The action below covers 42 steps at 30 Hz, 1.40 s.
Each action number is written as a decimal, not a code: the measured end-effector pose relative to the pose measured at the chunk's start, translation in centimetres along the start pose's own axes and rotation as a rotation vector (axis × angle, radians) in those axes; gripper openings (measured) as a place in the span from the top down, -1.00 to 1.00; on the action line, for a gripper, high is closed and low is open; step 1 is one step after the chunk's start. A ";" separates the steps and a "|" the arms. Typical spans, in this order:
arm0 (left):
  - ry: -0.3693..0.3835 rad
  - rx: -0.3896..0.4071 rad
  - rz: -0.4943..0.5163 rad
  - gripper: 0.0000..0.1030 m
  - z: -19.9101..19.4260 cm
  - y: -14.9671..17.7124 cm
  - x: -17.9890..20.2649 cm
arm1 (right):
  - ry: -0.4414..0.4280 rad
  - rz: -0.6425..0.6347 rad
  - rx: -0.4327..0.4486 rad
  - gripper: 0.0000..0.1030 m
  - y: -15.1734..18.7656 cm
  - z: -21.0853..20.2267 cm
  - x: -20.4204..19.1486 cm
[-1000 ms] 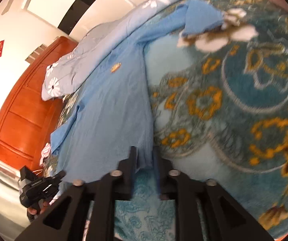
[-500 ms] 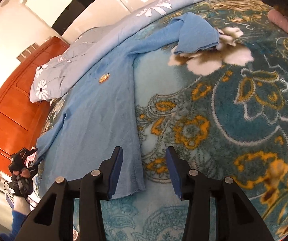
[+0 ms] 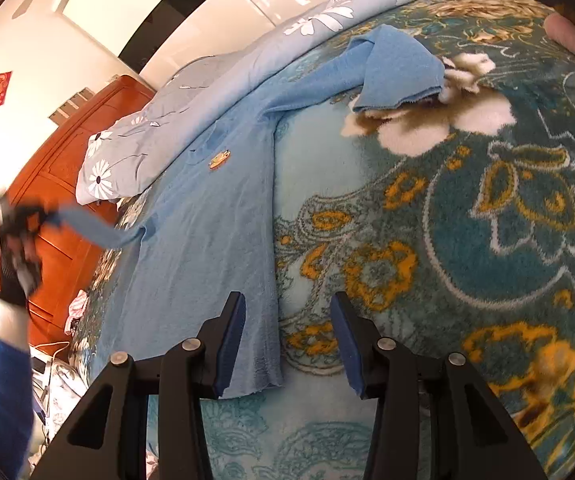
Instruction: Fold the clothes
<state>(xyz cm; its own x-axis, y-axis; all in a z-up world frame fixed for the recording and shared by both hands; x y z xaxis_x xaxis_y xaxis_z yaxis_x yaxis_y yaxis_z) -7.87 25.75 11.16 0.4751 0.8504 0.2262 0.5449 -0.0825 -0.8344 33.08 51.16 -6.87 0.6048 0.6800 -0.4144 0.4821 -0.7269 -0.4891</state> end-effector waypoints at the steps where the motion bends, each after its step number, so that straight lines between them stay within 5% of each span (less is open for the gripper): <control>1: 0.034 -0.008 0.063 0.94 1.0 -0.2 3.5 | 0.005 -0.003 0.006 0.11 -0.1 -0.1 0.2; 6: 0.155 -0.155 0.256 0.94 8.1 5.7 16.8 | 0.014 0.017 0.025 0.11 -0.7 -0.6 1.7; 11: 0.158 -0.362 0.326 0.94 14.1 14.7 21.4 | 0.028 0.029 0.034 0.11 -1.0 -1.2 2.9; 22: 0.171 -0.403 0.203 0.76 11.1 15.1 14.5 | 0.068 -0.008 0.044 0.08 -1.4 -1.5 3.1; 24: 0.173 -0.411 0.180 0.21 10.5 15.1 13.3 | 0.073 -0.020 0.047 0.08 -1.8 -1.6 3.0; 26: 0.176 -0.418 0.158 -0.09 10.0 15.2 12.0 | 0.080 -0.039 0.061 0.08 -2.7 -1.6 2.6; 28: 0.092 -0.394 0.134 -0.11 9.6 15.0 8.6 | 0.089 -0.062 0.085 0.08 -3.8 -1.6 2.1; 32: -0.053 -0.422 -0.010 -0.11 10.2 16.2 0.1 | 0.079 -0.209 0.116 0.07 -7.5 0.1 -3.1; 35: 0.028 -0.456 -0.216 -0.20 10.6 18.0 -3.6 | -0.014 -0.419 0.082 0.00 -9.7 3.1 -9.4; 38: 0.098 -0.410 -0.280 -0.21 10.0 18.1 -4.4 | -0.057 -0.521 0.054 0.00 -12.3 6.2 -13.9; 42: 0.121 -0.373 -0.337 -0.22 8.8 18.5 -4.9 | 0.021 -0.627 0.043 0.00 -15.0 10.7 -17.6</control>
Point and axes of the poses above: each gripper's, at about its wrist camera, not at the fingertips, and z roughly the way its jaws point, x to its right, y to its underside, the point moved 6 cm from there along z, roughly the way its jaws point, and after that the axes turned 13 degrees about y, right-handed, at the moved point
